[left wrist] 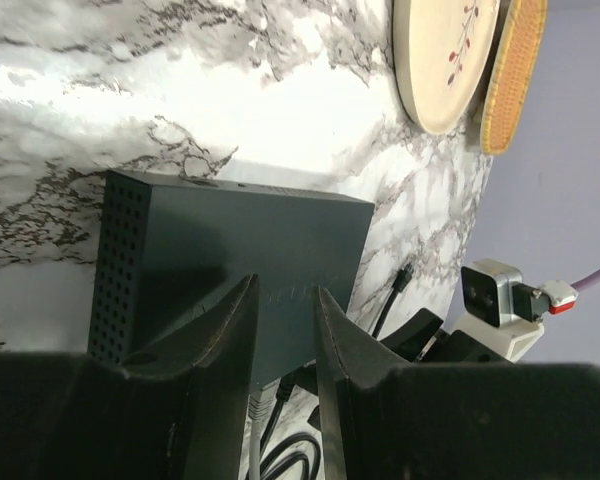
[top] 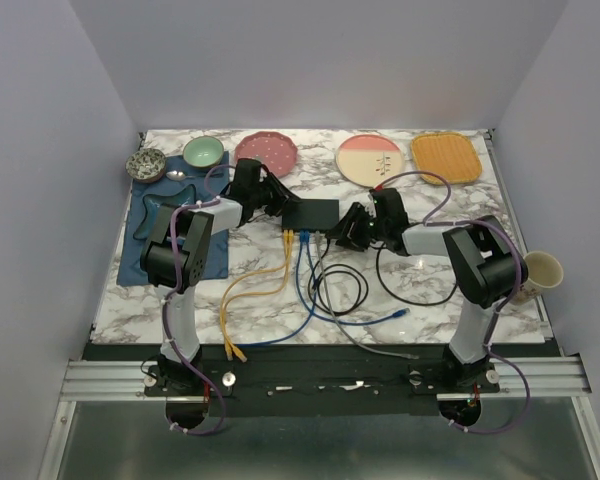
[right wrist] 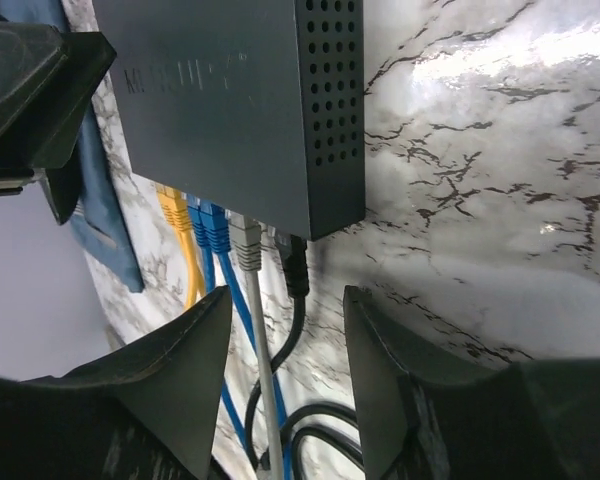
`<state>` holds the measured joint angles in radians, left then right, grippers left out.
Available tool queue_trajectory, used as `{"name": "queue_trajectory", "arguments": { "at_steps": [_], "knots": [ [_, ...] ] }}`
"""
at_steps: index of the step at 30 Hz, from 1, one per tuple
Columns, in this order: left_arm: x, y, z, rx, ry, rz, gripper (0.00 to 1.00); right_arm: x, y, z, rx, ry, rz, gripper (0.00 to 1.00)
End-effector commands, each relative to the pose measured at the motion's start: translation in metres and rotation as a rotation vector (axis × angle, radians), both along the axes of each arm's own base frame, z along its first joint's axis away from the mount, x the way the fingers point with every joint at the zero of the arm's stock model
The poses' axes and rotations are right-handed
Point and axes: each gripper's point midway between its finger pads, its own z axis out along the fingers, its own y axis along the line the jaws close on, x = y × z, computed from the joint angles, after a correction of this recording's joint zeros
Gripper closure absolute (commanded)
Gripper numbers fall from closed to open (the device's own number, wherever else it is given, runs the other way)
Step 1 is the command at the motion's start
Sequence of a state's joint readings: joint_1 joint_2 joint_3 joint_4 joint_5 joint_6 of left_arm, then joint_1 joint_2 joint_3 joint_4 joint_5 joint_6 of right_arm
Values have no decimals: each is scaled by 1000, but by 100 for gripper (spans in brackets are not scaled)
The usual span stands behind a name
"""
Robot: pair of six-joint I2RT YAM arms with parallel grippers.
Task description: Pull the plug from the switch port
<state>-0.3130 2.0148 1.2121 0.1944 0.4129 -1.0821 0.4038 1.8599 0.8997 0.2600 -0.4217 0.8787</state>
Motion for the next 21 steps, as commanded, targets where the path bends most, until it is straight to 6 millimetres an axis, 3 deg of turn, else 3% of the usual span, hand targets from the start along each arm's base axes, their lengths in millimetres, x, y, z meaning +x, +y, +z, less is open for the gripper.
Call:
{"name": "queue_trajectory", "arguments": {
  "at_steps": [1,21],
  "knots": [
    [6,4,-6,28,7,8,63,13,12,5,80,4,-10,46],
    [-4,2,-16,-5,33,-4,63,23,5,-18,116,44,-155,62]
  ]
}}
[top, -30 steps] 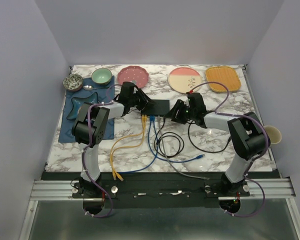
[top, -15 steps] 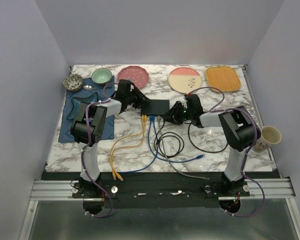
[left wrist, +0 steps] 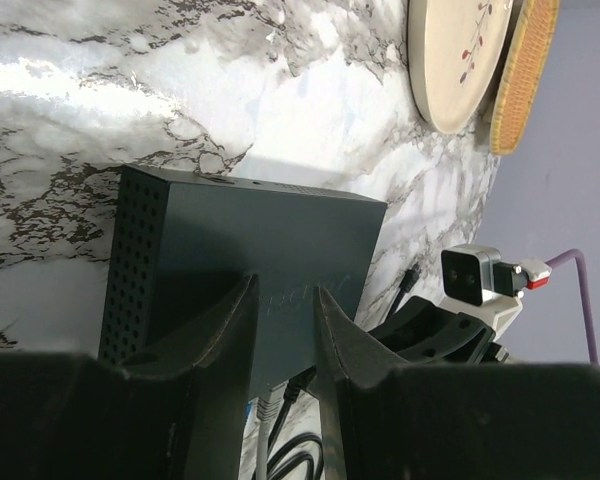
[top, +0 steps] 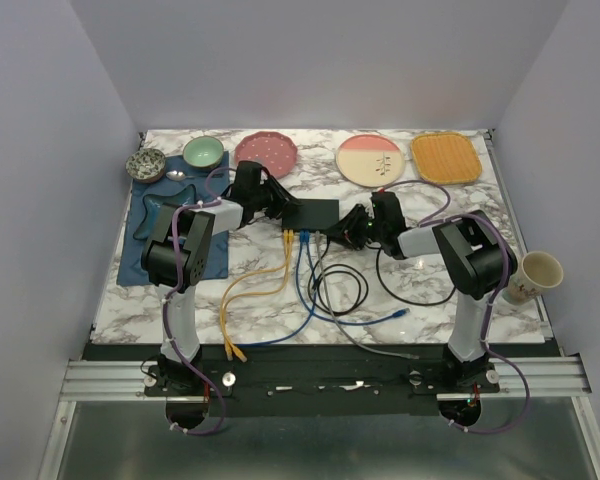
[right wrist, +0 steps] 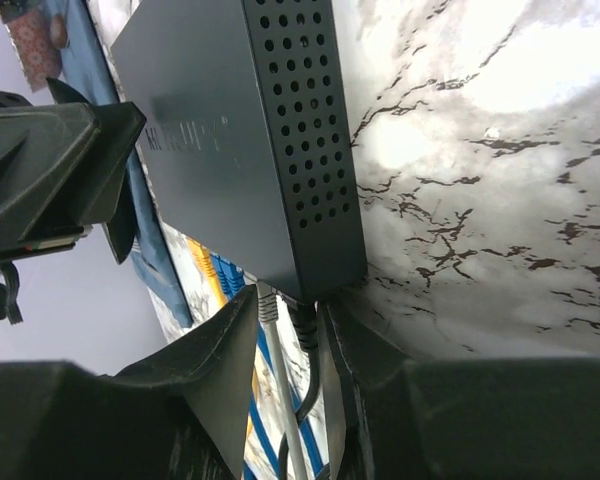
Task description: Pull the plug from the switch port
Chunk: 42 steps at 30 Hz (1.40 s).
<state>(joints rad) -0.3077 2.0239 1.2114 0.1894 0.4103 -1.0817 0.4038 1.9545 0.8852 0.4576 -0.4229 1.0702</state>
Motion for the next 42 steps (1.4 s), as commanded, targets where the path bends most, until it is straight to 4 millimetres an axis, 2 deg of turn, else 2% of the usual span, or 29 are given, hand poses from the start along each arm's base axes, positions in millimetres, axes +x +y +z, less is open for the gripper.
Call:
{"name": "queue_trajectory", "arguments": {
  "at_steps": [1,6,11,19,28,37,42],
  "knots": [
    [-5,-1,-10,-12,20,-12,63,6,-8,-13,-14,13,-56,62],
    [-8,-2,-11,-19,25,-15,63,5,-10,-16,20,48,-98,62],
    [-9,-2,-10,-31,23,-12,63,8,-12,-7,82,28,-141,62],
    [-10,-3,-12,-39,28,-13,64,6,-15,-18,72,59,-148,62],
    [-12,-3,-14,-40,35,-12,63,13,-11,-17,91,75,-156,63],
    [-16,-3,-18,-41,42,-17,63,12,-10,-22,112,91,-165,73],
    [-16,-3,-15,-45,36,-17,63,8,-11,-22,107,80,-153,89]
  ]
}}
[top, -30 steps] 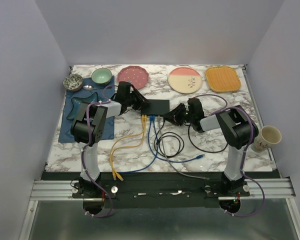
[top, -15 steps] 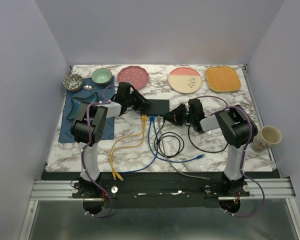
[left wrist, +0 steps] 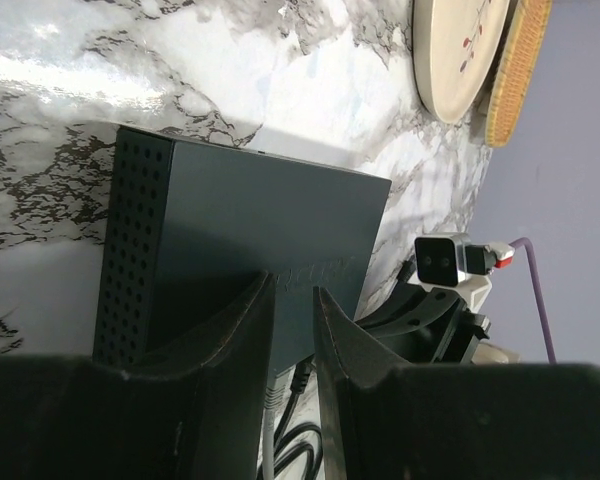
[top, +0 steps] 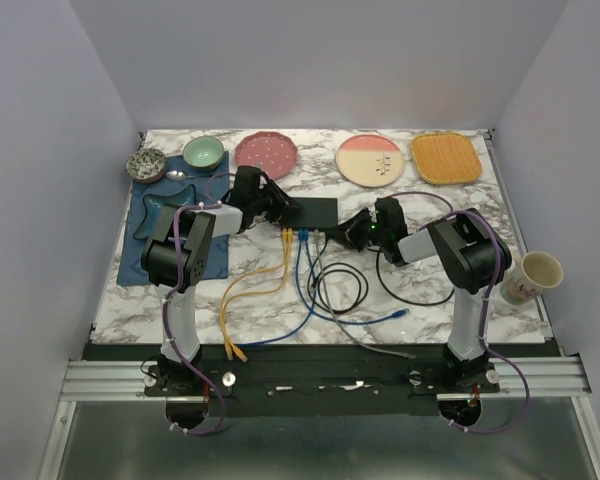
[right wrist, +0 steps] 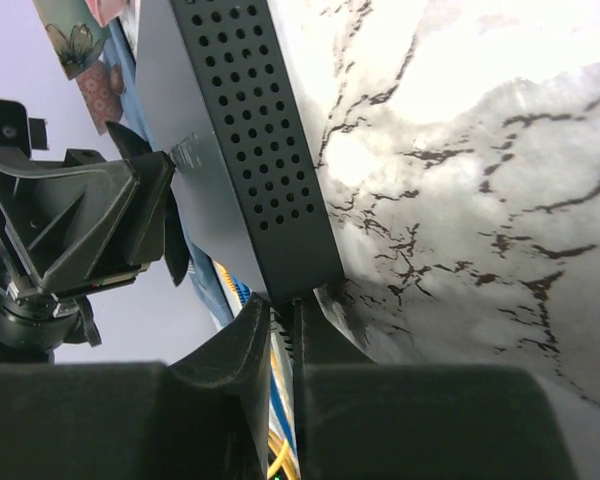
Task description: Pull the plug from the switch port
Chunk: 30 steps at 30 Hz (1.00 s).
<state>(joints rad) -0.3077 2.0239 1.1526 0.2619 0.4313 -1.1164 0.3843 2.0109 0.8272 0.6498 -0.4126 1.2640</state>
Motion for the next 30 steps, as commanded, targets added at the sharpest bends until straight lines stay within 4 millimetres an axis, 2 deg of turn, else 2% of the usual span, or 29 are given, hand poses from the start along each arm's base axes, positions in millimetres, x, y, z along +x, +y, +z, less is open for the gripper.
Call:
{"name": "queue_trajectory", "arguments": {
  "at_steps": [1,3,9,13,17,22,26,30],
  "knots": [
    [-8,-3,-7,-12,23,-21,63,-3,-7,-18,-27,26,-23,92],
    [-10,-4,-2,-22,21,-27,63,-6,-8,-18,-36,21,-13,99],
    [-29,-25,7,-75,28,-86,63,-11,-8,-17,-49,2,17,99],
    [-50,-49,2,-110,53,-145,63,-11,-7,-17,-56,-2,29,99],
    [-58,-59,-7,-126,86,-168,64,-11,-6,-17,-57,-4,43,99],
    [-61,-63,-18,-126,109,-167,64,-14,-5,-17,-64,-5,66,99],
    [-54,-63,-24,-110,115,-146,64,-21,-2,-13,-67,-23,107,99],
    [-45,-64,-30,-99,124,-126,64,-41,5,-12,-73,-23,193,99]
  ]
}}
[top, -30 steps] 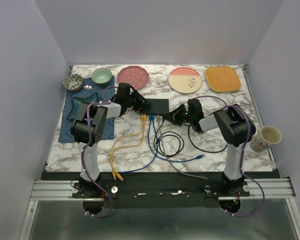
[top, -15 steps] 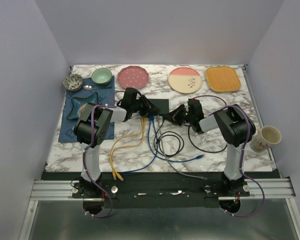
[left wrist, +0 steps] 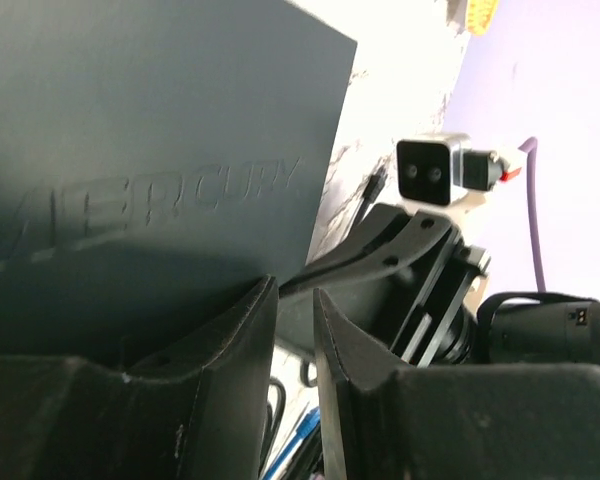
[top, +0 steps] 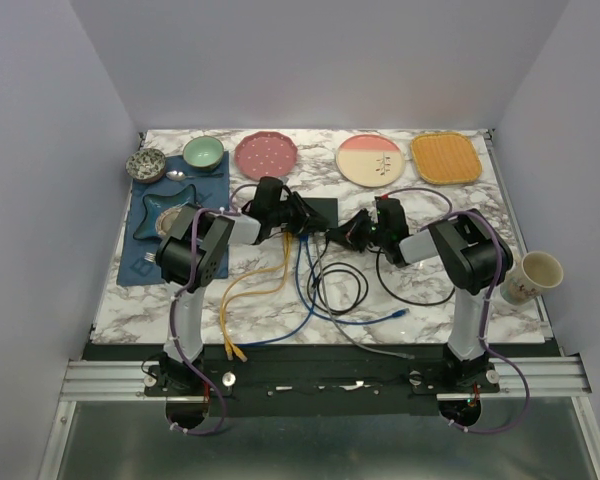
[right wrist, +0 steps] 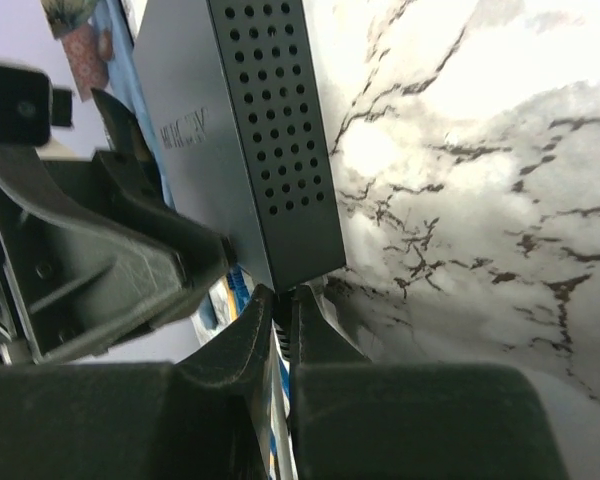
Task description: Pull the plug from the switch port
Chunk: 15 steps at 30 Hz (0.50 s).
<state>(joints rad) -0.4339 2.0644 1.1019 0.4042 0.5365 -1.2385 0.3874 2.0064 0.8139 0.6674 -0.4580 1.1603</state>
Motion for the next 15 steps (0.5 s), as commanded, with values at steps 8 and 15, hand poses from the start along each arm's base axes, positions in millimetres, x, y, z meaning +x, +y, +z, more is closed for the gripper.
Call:
{"name": "queue_trajectory", "arguments": {
  "at_steps": [8,15],
  "knots": [
    [17,15,-19,31,43,67,64,-60,-22,-9,-116,21,93,99],
    [34,54,25,15,-66,147,64,-17,-114,43,-527,-146,-174,99]
  ]
}}
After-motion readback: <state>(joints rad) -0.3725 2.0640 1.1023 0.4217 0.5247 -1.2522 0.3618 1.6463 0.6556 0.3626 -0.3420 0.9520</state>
